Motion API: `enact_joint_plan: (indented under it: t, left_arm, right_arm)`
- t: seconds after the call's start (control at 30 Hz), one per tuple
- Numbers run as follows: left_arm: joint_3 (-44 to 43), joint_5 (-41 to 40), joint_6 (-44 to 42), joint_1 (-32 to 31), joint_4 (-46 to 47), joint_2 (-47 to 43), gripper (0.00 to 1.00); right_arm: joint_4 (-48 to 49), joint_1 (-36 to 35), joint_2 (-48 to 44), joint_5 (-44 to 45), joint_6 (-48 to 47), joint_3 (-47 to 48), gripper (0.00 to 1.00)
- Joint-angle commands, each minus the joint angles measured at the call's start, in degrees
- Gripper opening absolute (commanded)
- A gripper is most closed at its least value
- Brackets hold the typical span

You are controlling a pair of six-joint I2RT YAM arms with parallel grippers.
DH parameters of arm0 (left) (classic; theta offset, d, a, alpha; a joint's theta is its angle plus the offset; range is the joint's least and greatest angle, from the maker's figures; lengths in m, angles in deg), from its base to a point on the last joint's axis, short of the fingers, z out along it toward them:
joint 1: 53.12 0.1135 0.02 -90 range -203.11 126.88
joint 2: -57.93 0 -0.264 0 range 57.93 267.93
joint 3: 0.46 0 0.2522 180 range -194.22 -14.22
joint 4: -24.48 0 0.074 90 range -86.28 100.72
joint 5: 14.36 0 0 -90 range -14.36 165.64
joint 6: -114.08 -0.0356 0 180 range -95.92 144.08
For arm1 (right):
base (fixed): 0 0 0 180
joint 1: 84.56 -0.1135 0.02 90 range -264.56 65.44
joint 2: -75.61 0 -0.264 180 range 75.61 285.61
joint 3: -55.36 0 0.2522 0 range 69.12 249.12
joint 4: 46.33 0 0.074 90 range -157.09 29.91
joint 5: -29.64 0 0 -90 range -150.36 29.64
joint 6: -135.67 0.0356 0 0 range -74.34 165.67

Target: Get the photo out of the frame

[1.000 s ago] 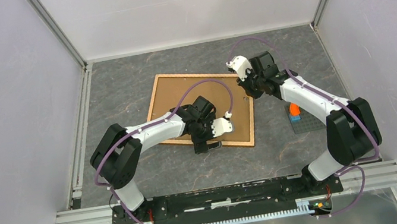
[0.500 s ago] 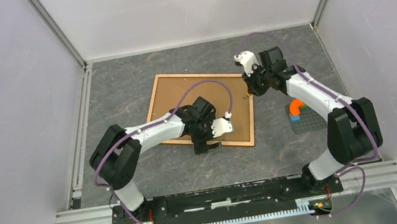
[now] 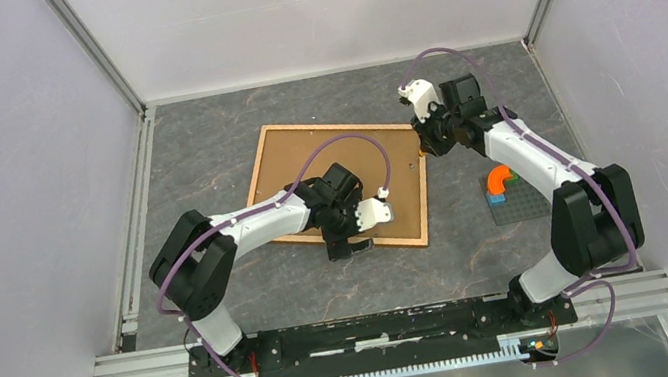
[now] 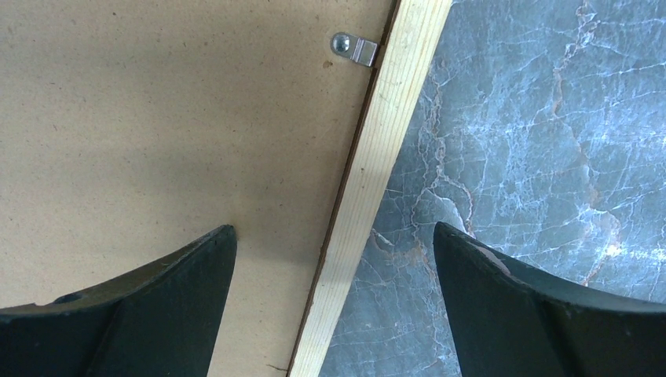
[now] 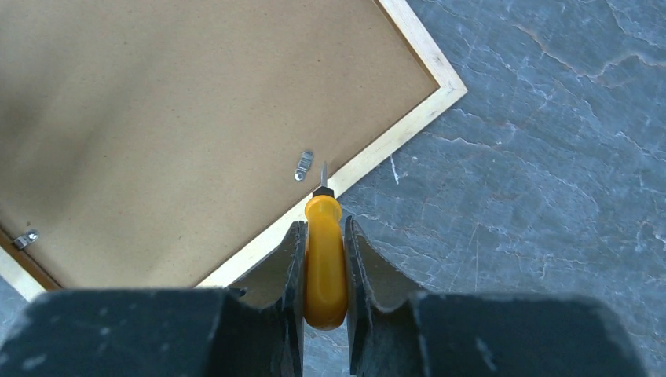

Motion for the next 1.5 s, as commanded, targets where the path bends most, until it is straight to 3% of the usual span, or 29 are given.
enact_joint_plan:
  t: [0.0, 0.5, 0.9, 1.47]
  left_arm:
    - [0.3, 1.3, 2.6, 0.1, -0.5, -1.0, 1.0]
    - [-0.4, 0.3, 2.7, 0.1, -0.5, 0.1, 1.0]
    - [-0.4, 0.7, 2.4, 0.1, -0.6, 0.4, 1.0]
    - [-0.9, 0.0, 2.7, 0.1, -0.6, 0.7, 1.0]
  right_arm:
    - [2.2, -1.2, -0.3, 3.7, -0.4, 0.4, 0.0]
    - [4.7, -3.2, 2.1, 4.6, 0.2, -2.8, 0.0]
    - [-0.6, -4.2, 2.3, -2.3, -0.4, -0.9, 0.0]
    - [3.5, -2.8, -0.2, 6.2, 0.2, -0.5, 0.0]
